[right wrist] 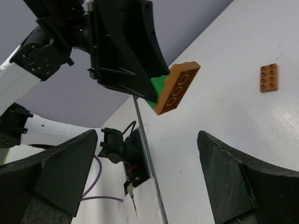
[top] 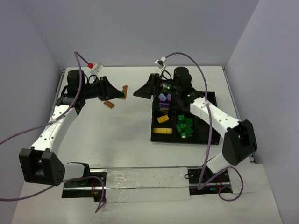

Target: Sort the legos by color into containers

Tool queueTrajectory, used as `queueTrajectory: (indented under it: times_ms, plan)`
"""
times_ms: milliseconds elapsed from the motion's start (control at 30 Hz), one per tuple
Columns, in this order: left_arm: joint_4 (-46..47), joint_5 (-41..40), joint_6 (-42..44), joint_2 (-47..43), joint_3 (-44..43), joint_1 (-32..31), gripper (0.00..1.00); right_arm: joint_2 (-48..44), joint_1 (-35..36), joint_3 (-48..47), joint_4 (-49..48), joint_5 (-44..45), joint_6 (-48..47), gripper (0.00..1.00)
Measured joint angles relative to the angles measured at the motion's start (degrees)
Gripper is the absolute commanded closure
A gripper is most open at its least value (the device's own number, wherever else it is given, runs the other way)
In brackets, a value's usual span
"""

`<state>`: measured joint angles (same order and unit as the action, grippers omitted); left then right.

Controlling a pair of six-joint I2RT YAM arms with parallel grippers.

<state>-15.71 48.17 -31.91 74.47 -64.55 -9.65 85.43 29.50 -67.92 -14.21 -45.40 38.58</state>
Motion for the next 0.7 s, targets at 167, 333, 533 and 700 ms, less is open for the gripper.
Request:
queueTrajectory:
  times_ms: [167,333,533,700]
  plan:
    - [-0.14,1.58,1.2,-1.07,-0.09,0.0,1.0,5.55,0.41,-1.65,-3.93,-3.47,3.39,0.05]
    - [-0.39,2.87,1.55,-1.12,-0.09,0.0,1.0,10.2,1.35,-4.71,-8.1,-5.75,6.55,0.08]
    - [-0.43,3.63,1.56,-1.99,-0.09,0.0,1.0,14.38,2.24,-8.25,-12.19,-7.42,10.04,0.19]
    - [-0.56,4.13,1.64,-3.66,-0.09,0.0,1.0,17.16,2.5,-8.68,-18.88,-9.39,15.12,0.28]
